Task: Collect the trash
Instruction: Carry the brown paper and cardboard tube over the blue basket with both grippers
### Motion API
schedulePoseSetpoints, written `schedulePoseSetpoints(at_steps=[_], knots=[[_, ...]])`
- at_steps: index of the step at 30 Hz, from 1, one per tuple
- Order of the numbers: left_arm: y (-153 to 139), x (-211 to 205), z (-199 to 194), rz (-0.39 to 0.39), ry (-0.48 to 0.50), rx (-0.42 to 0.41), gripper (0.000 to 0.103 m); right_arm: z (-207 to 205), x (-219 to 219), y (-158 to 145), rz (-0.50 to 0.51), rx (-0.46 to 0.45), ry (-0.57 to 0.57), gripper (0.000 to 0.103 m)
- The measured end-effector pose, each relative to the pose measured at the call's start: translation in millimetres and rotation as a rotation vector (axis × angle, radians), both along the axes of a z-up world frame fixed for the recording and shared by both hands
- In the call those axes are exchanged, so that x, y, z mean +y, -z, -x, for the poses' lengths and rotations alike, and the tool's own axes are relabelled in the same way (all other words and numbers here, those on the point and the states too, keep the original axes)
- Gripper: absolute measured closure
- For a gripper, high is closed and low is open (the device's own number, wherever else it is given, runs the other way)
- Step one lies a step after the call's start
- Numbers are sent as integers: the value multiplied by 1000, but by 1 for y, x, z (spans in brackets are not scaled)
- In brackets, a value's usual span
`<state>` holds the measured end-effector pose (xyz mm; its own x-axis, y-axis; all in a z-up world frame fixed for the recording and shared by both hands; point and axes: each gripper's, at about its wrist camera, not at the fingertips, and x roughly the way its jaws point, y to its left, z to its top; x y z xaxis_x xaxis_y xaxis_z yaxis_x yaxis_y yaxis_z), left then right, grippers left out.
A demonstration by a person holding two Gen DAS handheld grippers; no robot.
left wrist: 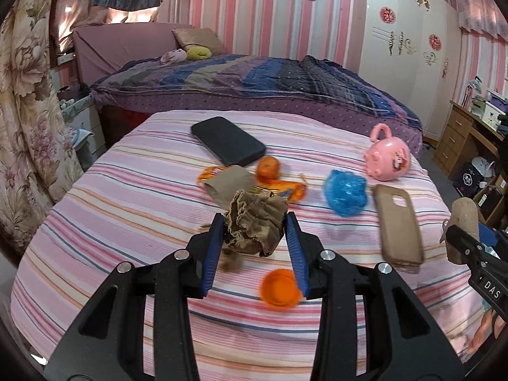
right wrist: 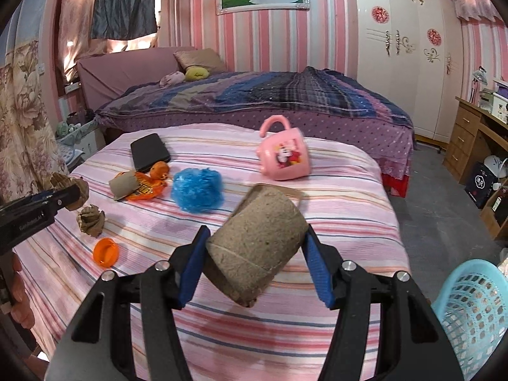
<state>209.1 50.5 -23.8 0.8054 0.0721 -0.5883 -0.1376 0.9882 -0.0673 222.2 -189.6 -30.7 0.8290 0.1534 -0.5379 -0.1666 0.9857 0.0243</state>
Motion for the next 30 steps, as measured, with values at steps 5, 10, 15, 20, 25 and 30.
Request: schedulePoseSetpoints(at_steps=[5, 10, 15, 20, 25, 30], knots=[[3, -21, 1, 5, 10, 0, 65, 8, -21, -2, -11, -6, 22, 45], [0, -44, 9, 3, 27, -22, 65, 19, -52, -5, -37, -11, 65, 45], [-2, -68, 16, -24, 52, -43, 65, 33, -82, -5, -57, -9, 103, 44], [-5, -100, 25, -31, 102, -57, 65, 50, -127, -2, -79, 0, 173, 44], [-8, -142, 30, -37, 187, -67, 65, 72, -172, 0, -40, 1, 245, 44], [-8, -196, 35, -44, 281, -81, 65, 92, -228, 7, 36, 22, 347, 44]])
